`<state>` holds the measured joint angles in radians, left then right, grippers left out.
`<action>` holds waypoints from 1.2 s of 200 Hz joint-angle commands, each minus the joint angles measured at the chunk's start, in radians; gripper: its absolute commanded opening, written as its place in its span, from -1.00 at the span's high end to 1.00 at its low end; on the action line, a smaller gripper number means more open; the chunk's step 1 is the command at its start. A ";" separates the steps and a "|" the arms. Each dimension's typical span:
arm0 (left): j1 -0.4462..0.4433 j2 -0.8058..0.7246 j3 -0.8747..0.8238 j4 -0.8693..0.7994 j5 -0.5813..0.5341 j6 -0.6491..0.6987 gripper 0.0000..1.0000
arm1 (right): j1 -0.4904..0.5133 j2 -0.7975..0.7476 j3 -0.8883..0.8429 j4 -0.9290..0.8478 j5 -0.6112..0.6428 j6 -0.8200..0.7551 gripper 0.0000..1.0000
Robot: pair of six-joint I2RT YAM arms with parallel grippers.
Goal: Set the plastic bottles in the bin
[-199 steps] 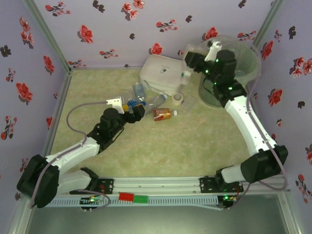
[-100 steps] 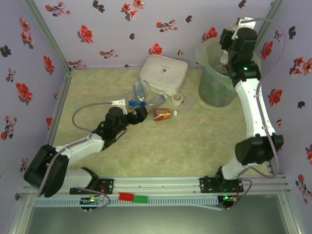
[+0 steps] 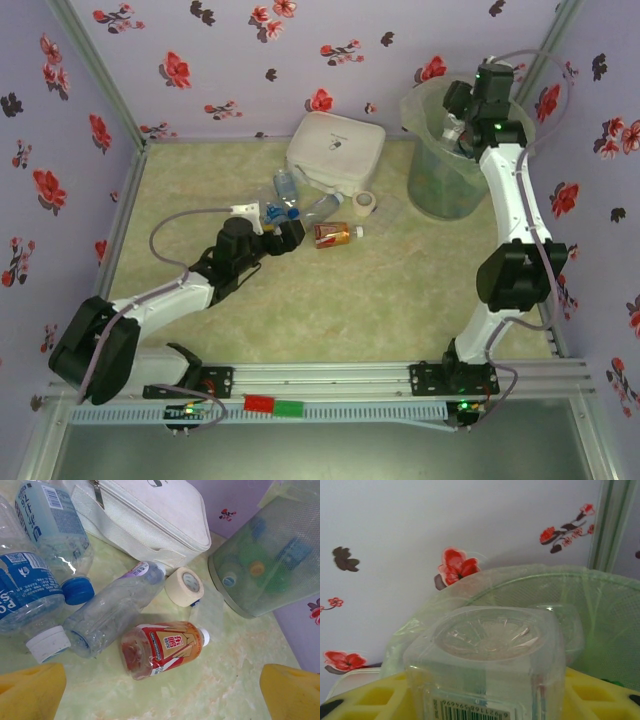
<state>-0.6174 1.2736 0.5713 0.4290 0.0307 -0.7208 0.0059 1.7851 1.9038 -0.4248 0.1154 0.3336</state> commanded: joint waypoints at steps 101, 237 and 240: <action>0.102 -0.042 -0.020 0.020 0.013 -0.025 -1.00 | 0.009 -0.255 -0.129 0.022 -0.008 0.014 -0.99; 0.296 -0.117 -0.139 -0.002 0.006 -0.199 -1.00 | 0.505 -0.261 -0.680 0.094 -0.301 -0.122 -0.99; 0.300 -0.118 -0.139 -0.005 0.006 -0.200 -1.00 | 0.512 -0.250 -0.676 0.084 -0.302 -0.134 -0.99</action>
<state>-0.3435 1.1782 0.4484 0.4339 0.0380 -0.8814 0.4686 1.4826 1.2209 -0.3359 -0.1410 0.2955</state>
